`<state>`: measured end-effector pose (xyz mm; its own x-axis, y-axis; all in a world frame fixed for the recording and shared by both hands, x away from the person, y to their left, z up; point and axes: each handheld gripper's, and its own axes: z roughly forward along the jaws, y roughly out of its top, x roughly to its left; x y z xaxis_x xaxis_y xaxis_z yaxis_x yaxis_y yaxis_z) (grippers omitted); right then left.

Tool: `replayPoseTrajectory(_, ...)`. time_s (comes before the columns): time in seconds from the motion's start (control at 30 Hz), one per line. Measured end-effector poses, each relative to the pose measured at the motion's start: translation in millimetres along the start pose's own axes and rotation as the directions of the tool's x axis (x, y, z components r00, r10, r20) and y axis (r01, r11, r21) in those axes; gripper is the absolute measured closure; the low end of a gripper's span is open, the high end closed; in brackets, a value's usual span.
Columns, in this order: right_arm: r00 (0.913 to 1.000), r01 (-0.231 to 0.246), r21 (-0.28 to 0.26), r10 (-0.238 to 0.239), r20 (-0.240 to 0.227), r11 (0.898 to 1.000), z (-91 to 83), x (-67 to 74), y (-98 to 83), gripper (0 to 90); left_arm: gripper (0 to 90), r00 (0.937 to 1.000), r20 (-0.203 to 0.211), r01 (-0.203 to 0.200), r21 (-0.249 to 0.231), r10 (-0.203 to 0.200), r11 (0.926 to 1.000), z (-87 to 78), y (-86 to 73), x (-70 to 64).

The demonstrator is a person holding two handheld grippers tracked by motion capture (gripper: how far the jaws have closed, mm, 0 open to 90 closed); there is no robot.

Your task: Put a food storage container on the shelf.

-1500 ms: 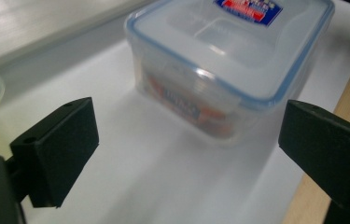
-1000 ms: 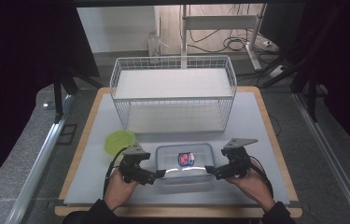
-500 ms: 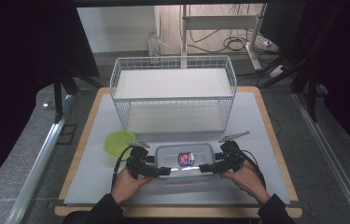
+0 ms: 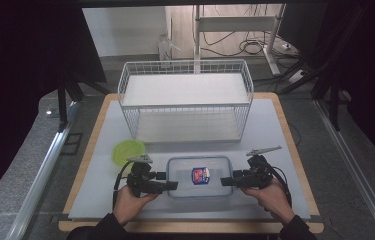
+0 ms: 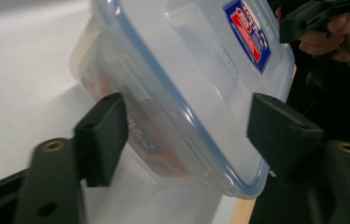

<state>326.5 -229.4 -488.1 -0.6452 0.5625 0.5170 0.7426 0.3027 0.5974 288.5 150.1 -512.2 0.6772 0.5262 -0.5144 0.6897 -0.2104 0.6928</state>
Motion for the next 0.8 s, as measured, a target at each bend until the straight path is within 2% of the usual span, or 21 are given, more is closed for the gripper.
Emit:
replayPoseTrajectory(0.13,0.9991,0.024,-0.006,-0.024,0.035,1.000,-4.3,9.6,-3.3,37.3,42.3,1.0000,-0.002,-0.003,-0.028,0.003,0.9996,-5.6,-5.0,-4.4)
replayPoseTrajectory(0.27,0.9997,0.006,-0.043,-0.005,0.022,0.999,-10.8,11.8,-10.1,43.9,49.5,0.9999,0.012,0.011,-0.063,-0.010,0.9979,-9.9,-9.2,-6.7)
replayPoseTrajectory(0.4,0.9997,-0.011,-0.076,0.013,0.021,0.997,-14.0,13.8,-14.7,48.1,50.9,0.9996,-0.025,0.012,-0.083,-0.014,0.9965,-10.2,-7.1,-11.6)
replayPoseTrajectory(0.5,0.9989,0.020,-0.097,-0.016,0.044,0.995,-13.9,17.7,-14.8,49.1,51.8,0.9979,-0.065,-0.003,-0.092,-0.003,0.9958,-11.5,-5.3,-15.1)
replayPoseTrajectory(0.67,0.9970,0.059,-0.124,-0.053,0.056,0.990,-13.6,21.0,-12.8,50.6,52.0,0.9966,-0.083,-0.007,-0.101,-0.001,0.9949,-14.4,-2.7,-15.2)
replayPoseTrajectory(0.8,0.9971,0.066,-0.142,-0.059,0.048,0.988,-15.3,22.7,-8.0,50.6,52.0,0.9952,-0.098,-0.020,-0.110,0.009,0.9938,-18.6,2.4,-18.6)
